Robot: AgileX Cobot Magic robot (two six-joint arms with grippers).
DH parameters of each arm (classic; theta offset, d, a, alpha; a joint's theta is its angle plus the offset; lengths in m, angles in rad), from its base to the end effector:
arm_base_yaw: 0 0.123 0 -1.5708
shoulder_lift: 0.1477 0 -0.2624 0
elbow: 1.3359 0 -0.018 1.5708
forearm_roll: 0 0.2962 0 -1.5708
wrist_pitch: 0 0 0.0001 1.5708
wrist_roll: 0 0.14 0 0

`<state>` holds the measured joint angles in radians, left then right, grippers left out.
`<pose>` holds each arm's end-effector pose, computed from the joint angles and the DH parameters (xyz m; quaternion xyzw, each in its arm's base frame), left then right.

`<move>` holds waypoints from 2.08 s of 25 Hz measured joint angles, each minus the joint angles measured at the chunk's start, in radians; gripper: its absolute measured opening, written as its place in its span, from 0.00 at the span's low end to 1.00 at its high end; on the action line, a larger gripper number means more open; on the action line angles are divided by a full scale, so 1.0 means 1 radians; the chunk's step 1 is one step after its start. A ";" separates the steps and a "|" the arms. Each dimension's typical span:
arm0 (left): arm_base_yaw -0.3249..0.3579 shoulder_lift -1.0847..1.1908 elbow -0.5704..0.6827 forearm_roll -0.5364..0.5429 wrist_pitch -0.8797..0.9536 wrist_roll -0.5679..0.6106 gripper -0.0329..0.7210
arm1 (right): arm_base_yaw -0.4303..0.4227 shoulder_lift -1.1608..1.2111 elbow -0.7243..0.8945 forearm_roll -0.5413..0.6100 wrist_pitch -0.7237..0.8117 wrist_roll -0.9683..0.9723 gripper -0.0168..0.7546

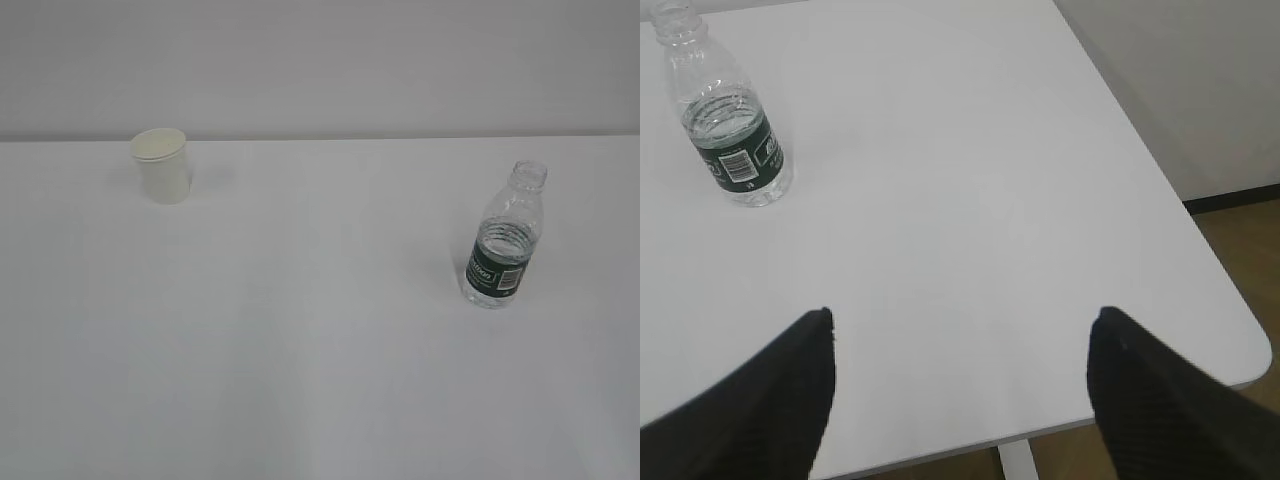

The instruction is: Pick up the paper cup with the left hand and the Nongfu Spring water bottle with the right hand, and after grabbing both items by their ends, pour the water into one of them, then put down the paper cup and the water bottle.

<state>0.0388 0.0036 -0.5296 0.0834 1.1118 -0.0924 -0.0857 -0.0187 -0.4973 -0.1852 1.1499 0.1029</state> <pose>0.0947 0.0141 0.2811 -0.0595 0.8569 0.0279 0.5113 0.0894 -0.0313 0.2685 0.0901 0.8634 -0.0879 0.4886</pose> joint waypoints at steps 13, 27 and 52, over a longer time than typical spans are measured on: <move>0.000 0.000 0.000 0.030 -0.005 0.000 0.39 | 0.000 0.000 0.000 0.000 0.000 0.000 0.78; 0.000 0.000 0.000 0.030 -0.007 0.000 0.39 | 0.000 0.000 0.000 0.000 0.000 0.000 0.78; -0.082 0.050 -0.005 0.026 -0.036 0.000 0.36 | 0.000 0.000 -0.004 0.050 -0.027 0.016 0.78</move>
<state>-0.0433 0.0541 -0.5343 0.1094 1.0754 -0.0924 -0.0857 -0.0187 -0.5015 -0.1348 1.1232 0.1187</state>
